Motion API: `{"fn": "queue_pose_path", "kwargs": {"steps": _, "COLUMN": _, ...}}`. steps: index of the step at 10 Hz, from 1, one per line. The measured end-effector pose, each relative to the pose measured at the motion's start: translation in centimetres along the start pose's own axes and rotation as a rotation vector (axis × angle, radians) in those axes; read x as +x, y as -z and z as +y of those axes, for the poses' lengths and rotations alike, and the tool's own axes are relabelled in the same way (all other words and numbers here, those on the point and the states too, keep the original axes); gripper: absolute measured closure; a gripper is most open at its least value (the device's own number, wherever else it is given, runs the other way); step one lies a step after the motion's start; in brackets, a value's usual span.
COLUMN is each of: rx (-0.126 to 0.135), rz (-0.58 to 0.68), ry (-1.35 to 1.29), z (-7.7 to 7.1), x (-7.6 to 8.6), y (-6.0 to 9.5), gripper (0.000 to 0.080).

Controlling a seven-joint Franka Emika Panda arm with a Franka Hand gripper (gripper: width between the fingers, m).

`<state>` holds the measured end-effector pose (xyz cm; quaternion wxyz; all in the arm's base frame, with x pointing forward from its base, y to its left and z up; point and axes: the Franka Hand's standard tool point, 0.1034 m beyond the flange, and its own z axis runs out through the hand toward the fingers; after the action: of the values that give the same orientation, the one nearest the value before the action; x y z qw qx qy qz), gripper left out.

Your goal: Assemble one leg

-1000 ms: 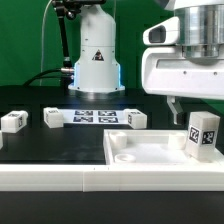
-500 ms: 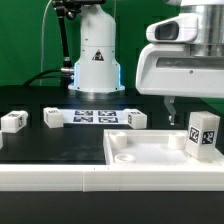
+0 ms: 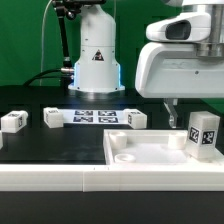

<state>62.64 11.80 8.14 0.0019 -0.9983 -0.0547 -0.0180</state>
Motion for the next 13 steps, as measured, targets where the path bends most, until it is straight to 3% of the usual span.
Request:
{"fn": "queue_pose_path", "kwargs": {"steps": 2, "rx": 0.000, "rz": 0.000, "ry": 0.074, "z": 0.05, "x": -0.02, "y": -0.02, "gripper": 0.0150}}
{"fn": "queue_pose_path", "kwargs": {"steps": 4, "rx": 0.000, "rz": 0.000, "ry": 0.076, "z": 0.06, "x": -0.02, "y": -0.02, "gripper": 0.0452}}
{"fn": "queue_pose_path", "kwargs": {"steps": 5, "rx": 0.000, "rz": -0.001, "ry": 0.064, "z": 0.05, "x": -0.03, "y": -0.03, "gripper": 0.0452}}
{"fn": "queue_pose_path", "kwargs": {"steps": 6, "rx": 0.000, "rz": -0.001, "ry": 0.053, "z": 0.06, "x": -0.04, "y": -0.04, "gripper": 0.0510}}
{"fn": "queue_pose_path", "kwargs": {"steps": 8, "rx": 0.000, "rz": -0.001, "ry": 0.017, "z": 0.07, "x": -0.04, "y": -0.05, "gripper": 0.0510}}
{"fn": "queue_pose_path", "kwargs": {"steps": 13, "rx": 0.072, "rz": 0.024, "ry": -0.621, "z": 0.26, "x": -0.14, "y": -0.26, "gripper": 0.0509}}
